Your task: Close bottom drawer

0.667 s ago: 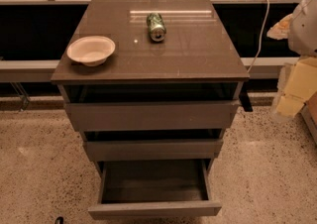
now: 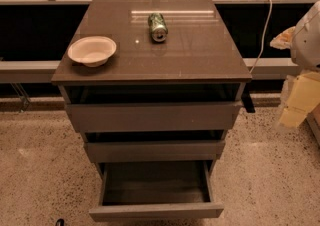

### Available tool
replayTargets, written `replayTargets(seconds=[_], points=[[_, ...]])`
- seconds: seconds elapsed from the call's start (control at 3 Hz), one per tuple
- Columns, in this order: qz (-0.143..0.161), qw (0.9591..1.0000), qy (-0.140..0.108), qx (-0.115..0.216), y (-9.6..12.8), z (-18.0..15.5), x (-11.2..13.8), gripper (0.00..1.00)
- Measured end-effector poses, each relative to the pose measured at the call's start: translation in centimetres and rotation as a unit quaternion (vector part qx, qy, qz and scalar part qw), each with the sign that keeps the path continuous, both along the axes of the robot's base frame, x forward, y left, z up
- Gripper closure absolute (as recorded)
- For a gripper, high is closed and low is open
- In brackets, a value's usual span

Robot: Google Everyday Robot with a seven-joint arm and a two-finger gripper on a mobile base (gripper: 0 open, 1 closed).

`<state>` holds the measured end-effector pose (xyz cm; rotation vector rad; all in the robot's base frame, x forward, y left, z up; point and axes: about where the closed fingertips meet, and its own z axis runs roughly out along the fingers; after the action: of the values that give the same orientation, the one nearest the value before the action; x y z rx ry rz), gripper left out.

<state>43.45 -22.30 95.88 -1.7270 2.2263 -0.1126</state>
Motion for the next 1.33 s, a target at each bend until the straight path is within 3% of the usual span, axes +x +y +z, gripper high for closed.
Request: replayTargets(seconds=[0.33, 0.67, 1.0, 1.33], points=[[0.005, 0.9999, 0.008, 0.007, 0.1, -0.4, 0.2, 0.00], [-0.016, 0.9928, 0.090, 0.077, -1.6, -5.9, -0.3, 0.00], [-0.054, 0.9820, 0.133, 0.123, -3.1, -8.6, -1.0, 0.00], [-0.054, 0.9819, 0.133, 0.123, -3.1, -8.6, -1.0, 0.00]])
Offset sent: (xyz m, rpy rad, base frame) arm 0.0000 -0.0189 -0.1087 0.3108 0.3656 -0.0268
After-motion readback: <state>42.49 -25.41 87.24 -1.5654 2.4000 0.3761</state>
